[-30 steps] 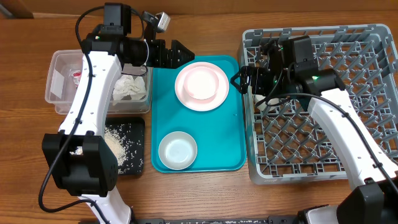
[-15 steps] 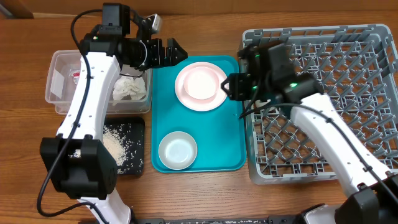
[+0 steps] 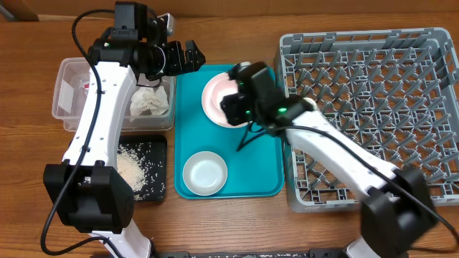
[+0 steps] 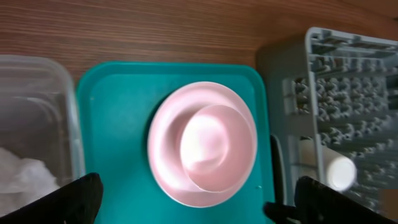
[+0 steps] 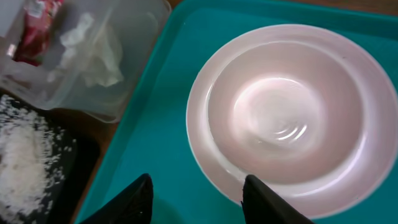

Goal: Sort waste into correct bins and load items into the dishwasher
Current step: 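Move the right gripper back to the pink plate on the teal tray, then grasp the pink bowl on the plate with the right gripper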

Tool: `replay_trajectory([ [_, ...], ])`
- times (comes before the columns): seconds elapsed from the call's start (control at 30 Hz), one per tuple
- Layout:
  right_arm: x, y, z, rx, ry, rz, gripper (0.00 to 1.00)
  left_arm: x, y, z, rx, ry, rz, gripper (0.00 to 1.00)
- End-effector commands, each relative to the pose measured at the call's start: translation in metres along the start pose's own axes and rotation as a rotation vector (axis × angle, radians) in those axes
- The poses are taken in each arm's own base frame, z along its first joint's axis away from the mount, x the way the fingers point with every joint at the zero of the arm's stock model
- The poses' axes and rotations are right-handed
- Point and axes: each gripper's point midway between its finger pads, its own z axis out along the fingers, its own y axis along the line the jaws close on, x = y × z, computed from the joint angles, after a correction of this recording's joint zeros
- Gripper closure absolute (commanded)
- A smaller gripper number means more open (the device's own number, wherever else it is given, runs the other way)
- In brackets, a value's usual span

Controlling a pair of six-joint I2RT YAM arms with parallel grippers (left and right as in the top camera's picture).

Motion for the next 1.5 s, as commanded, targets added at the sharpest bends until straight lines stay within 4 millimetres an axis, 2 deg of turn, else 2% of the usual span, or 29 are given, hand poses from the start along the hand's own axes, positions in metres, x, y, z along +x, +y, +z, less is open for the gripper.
replay_trajectory([
  [0.0,0.003,-0.005,0.021,0.029,-0.003,-0.010,0.51,-0.016,0.018,-0.019,-0.112,-0.078,-0.013,0.00],
  [0.23,-0.013,-0.003,0.041,0.008,-0.083,-0.020,0.43,-0.018,0.024,-0.019,-0.146,-0.087,-0.013,0.00],
  [0.37,-0.019,-0.003,0.053,-0.004,-0.119,-0.024,0.43,-0.018,0.024,-0.018,-0.148,-0.086,-0.014,0.00],
  [0.5,-0.019,-0.004,0.064,-0.007,-0.129,-0.025,0.44,-0.018,0.027,-0.019,-0.165,-0.090,-0.014,0.00],
  [0.7,-0.008,-0.010,0.079,0.002,-0.103,-0.023,0.44,-0.018,0.027,-0.019,-0.164,-0.090,-0.014,0.00],
  [0.97,-0.002,-0.012,0.081,0.010,-0.079,-0.020,0.48,-0.018,0.027,-0.019,-0.164,-0.090,-0.014,0.00],
  [1.1,0.006,-0.015,0.082,0.022,-0.045,-0.016,0.48,-0.018,0.027,-0.019,-0.164,-0.090,-0.014,0.00],
  [1.47,0.011,-0.025,0.082,0.071,-0.031,-0.036,0.48,-0.018,0.027,-0.019,-0.164,-0.089,-0.014,0.00],
])
